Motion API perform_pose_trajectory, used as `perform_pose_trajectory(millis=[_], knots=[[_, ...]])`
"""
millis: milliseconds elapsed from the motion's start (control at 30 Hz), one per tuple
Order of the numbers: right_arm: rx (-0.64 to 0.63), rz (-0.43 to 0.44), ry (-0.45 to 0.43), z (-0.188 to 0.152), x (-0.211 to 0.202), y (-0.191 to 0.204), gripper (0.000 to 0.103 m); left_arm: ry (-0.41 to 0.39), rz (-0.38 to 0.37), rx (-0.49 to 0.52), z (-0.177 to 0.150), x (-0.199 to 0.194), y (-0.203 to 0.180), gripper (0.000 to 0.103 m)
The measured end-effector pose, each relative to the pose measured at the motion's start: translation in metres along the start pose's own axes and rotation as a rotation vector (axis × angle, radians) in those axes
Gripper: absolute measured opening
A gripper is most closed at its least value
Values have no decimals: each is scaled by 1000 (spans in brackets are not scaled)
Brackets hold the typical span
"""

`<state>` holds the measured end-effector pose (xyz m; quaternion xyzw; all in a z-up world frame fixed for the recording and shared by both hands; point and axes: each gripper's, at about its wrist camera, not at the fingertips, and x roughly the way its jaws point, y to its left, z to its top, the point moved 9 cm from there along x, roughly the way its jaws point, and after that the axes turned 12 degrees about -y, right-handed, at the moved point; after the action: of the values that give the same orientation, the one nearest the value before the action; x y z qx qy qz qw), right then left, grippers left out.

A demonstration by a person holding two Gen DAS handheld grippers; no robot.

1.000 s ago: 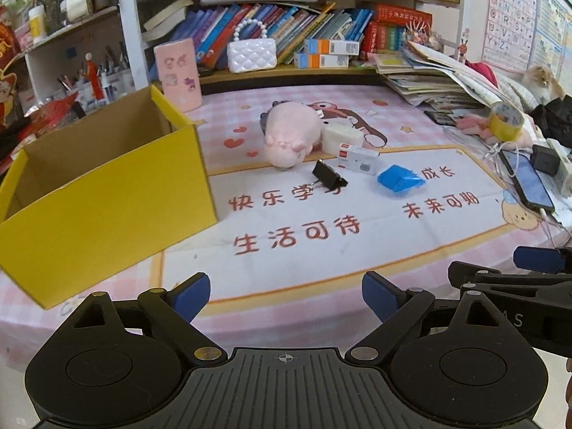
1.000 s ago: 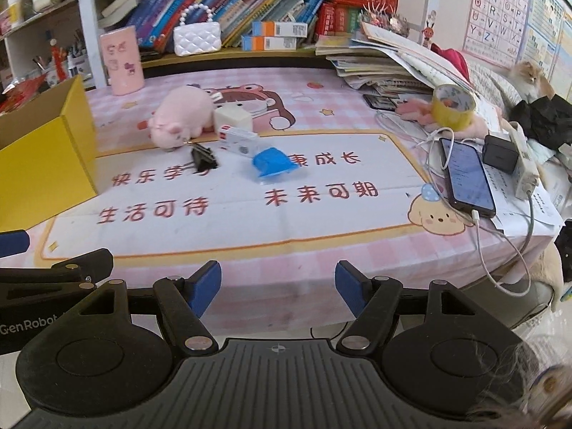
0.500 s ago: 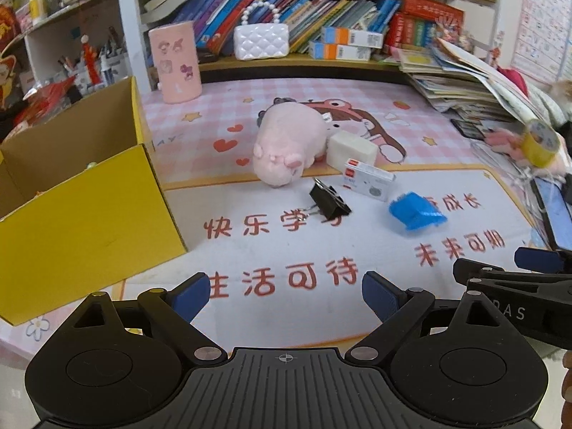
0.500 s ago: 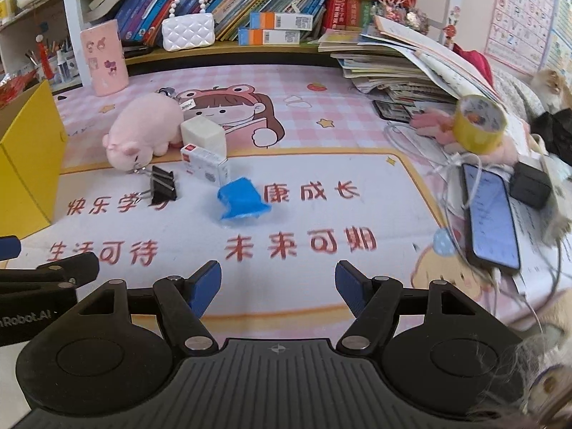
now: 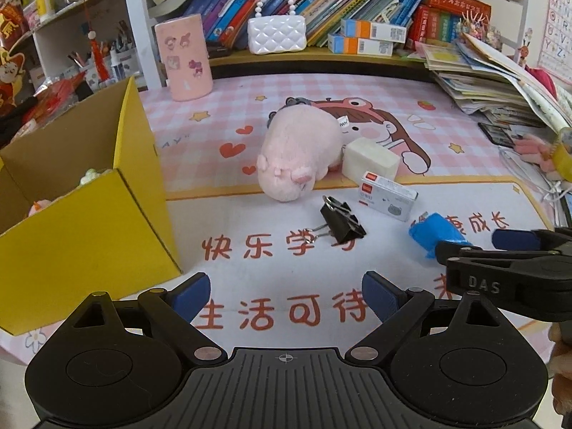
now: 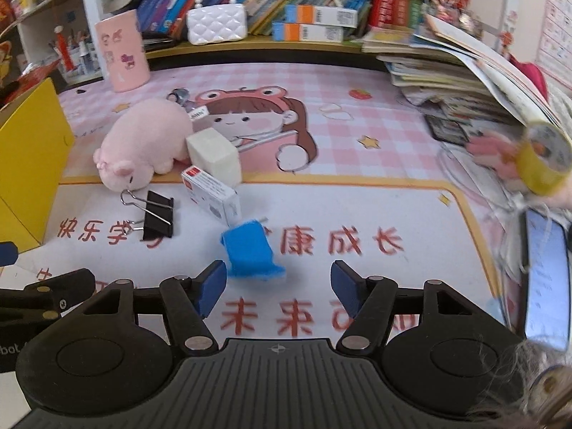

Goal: Organize objects
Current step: 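Move both open grippers back toward the pig, clip and blue item, then grasp the black binder clip with the left gripper while the right gripper grasps the blue plush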

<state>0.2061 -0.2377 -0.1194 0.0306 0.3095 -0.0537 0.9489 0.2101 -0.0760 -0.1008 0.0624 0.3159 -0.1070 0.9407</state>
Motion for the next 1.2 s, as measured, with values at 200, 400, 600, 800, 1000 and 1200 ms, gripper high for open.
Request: perform_pose_trajectory(millis=[200,400,600,800,1000,1200], knots=[[-39,63,36,0,23,10,51,6,-2,5,3,7,-3,89],[-53,127,24,8,33,13,27,20,-36,-16,8,19,-10,69],[-25,92,3,24,27,-5,27,41,-95,-91,17,51,-19,54],[-9,84,-5,26,17,-13,27,39,-81,-90,26,82,-30,44],[-10,99,1,19,8,-9,27,21,-109,-115,25,84,-34,19],[-19,119,-4,17,3,-2,27,-24,-140,-118,30,59,-34,19]])
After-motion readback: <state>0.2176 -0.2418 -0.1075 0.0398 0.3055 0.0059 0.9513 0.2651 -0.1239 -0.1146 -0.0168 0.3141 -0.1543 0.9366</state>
